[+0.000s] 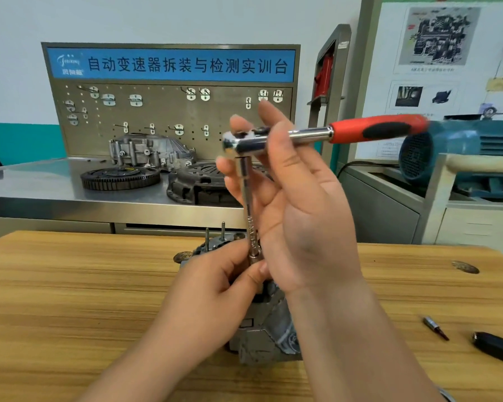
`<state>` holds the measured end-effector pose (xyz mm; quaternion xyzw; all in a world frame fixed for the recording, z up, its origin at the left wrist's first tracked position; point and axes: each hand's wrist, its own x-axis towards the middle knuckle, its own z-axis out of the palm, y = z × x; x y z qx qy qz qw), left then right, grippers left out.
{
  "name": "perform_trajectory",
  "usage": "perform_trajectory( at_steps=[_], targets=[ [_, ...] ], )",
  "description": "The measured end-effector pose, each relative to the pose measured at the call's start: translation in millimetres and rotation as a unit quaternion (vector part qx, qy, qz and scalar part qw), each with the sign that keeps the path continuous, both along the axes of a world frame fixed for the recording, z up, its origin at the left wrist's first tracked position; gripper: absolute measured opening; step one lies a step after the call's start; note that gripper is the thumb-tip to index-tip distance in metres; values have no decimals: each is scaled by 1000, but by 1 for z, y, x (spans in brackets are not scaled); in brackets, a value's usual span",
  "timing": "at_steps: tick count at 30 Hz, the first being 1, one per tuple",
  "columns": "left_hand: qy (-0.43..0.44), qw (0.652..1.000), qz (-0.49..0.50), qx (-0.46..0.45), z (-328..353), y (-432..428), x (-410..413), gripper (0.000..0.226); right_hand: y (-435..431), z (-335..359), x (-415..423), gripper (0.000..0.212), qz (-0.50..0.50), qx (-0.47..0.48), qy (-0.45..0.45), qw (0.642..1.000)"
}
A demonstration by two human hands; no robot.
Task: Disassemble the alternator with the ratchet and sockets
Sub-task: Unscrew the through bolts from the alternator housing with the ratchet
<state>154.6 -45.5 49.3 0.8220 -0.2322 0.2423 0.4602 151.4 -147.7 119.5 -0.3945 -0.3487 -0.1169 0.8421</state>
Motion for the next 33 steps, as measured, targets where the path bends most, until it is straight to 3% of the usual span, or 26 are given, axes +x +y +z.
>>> perform_trajectory(
  at_steps=[4,9,12,16,20,25,28,33],
  targets=[
    [0,1000,14,2,0,-2,0,28,1,-2,-1,22,-68,-57,-65,994],
    [-2,1000,-7,-19,2,-2,-2,38,-4,-1,3,20,3,3,-1,1000],
    [-1,1000,-11,-5,2,-1,-2,34,-8,0,5,39,16,16,37,999],
    [9,1000,1,-5,0,-1,3,38,-4,-1,3,18,-22,-14,-5,1000],
    [19,1000,-10,3,2,1,2,57,-4,-1,3,21,-89,-39,-55,994],
    [23,998,-57,3,9,5,-1,27,-8,1,4,18,-20,4,-11,1000],
    [22,999,-46,15,7,5,0,16,-7,0,5,26,-4,10,17,1000],
    [21,999,-33,-3,6,0,-1,14,-9,0,5,18,-118,-45,-64,990]
  ],
)
